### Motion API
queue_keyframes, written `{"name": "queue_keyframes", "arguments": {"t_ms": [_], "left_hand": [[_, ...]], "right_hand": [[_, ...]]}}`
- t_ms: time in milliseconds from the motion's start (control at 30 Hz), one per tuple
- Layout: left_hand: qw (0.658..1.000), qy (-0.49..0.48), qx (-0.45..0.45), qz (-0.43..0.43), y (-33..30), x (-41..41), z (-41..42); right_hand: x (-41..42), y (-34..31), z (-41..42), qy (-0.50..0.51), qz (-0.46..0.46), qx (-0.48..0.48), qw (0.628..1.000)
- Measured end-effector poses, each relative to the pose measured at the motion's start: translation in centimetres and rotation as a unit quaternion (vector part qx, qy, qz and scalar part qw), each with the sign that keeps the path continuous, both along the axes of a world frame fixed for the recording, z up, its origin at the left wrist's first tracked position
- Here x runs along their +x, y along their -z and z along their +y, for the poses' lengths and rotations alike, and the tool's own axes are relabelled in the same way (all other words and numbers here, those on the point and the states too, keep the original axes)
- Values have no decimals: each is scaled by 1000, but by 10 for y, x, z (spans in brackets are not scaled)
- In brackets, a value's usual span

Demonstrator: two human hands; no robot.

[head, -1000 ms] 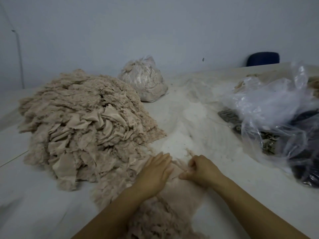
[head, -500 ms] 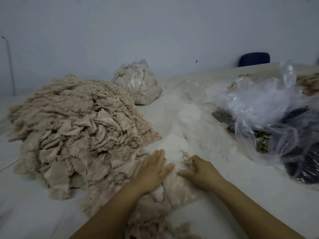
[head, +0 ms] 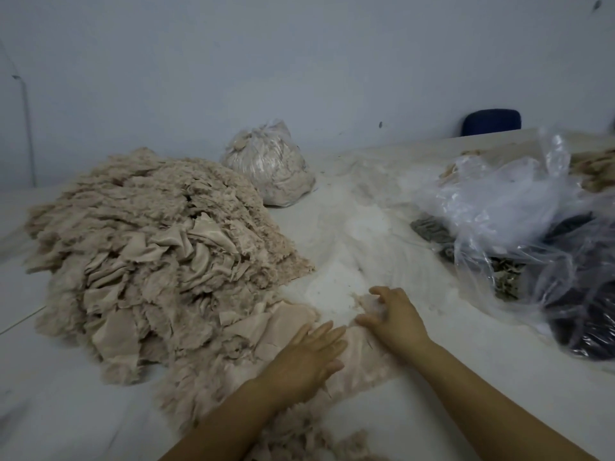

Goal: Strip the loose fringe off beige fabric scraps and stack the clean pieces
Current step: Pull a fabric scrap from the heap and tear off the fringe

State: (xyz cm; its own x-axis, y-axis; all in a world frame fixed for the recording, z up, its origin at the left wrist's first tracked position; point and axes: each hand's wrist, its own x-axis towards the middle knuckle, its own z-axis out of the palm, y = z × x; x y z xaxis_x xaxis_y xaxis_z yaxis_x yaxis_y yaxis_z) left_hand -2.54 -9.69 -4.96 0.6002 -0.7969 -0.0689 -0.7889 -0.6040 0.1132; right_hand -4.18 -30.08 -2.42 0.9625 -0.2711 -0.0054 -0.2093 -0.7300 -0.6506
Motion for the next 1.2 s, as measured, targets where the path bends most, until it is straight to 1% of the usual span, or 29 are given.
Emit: {"name": "queue_keyframes", "arguments": {"t_ms": [100, 200, 233, 267, 300, 333, 367, 400, 433, 467, 500, 533, 567, 633, 700, 733, 767, 800, 867, 933, 967, 1000, 1033, 1100, 1133, 1200], "left_hand": [[999, -24, 31, 10, 4, 3, 8], [998, -48, 45, -5, 7, 10, 18], [997, -54, 48, -3, 7, 13, 20], [997, -57, 48, 5, 6, 15, 22], [997, -58, 48, 18, 4, 19, 24], [997, -50, 46, 35, 1, 22, 25], [997, -34, 43, 51, -2, 24, 24], [997, -12, 38, 62, -5, 25, 23], [997, 13, 33, 70, -8, 25, 20], [996, 37, 23, 76, -11, 23, 16], [995, 53, 5, 80, -13, 20, 12], [995, 52, -20, 82, -15, 15, 8], [995, 30, -48, 82, -17, 9, 6], [989, -72, -100, 78, -16, -2, 9], [969, -194, -148, 35, -14, -15, 17], [959, -235, -160, 9, -14, -22, 19], [951, -262, -165, 5, -14, -27, 19], [949, -273, -155, 19, -15, -31, 17], [959, -255, -111, 59, -16, -34, 10], [966, -232, -98, 62, -18, -32, 3], [966, -226, -109, 62, -20, -31, 2], [962, -225, -138, 74, -20, -28, 2], [950, -231, -181, 103, -20, -25, 3], [910, -257, -270, 180, -25, -23, 5], [897, -266, -289, 202, -25, -20, 6], [903, -259, -275, 205, -27, -13, 3]], "right_hand": [[23, 3, 0, -45, 14, -23, 999], [23, -4, -27, -15, -1, -22, 1000], [17, -8, -40, -13, 9, -22, 1000], [8, -14, -52, -42, 47, -29, 998], [0, -20, -62, -95, 111, -35, 989], [-7, -28, -67, -144, 186, -41, 971], [-11, -38, -67, -171, 234, -47, 956], [-11, -44, -64, -183, 242, -61, 951], [-7, -49, -58, -179, 211, -74, 958], [-1, -48, -49, -168, 151, -79, 971], [5, -46, -35, -172, 99, -84, 977], [9, -41, -19, -187, 72, -83, 976], [10, -33, -4, -204, 68, -80, 973], [9, -14, 16, -216, 71, -89, 970], [5, -4, 19, -215, 56, -122, 967], [4, -1, 17, -207, 57, -130, 968], [3, -1, 16, -198, 63, -128, 970], [3, -3, 17, -183, 69, -112, 974], [2, -10, 20, -157, 92, -76, 980], [1, -15, 24, -170, 105, -92, 976], [2, -14, 26, -191, 93, -96, 972], [2, -11, 27, -212, 75, -81, 971], [1, -9, 26, -216, 57, -51, 973], [-1, -6, 21, -208, 38, 14, 977], [-2, -6, 20, -214, 39, 31, 975], [-4, -9, 24, -232, 62, 52, 969]]}}
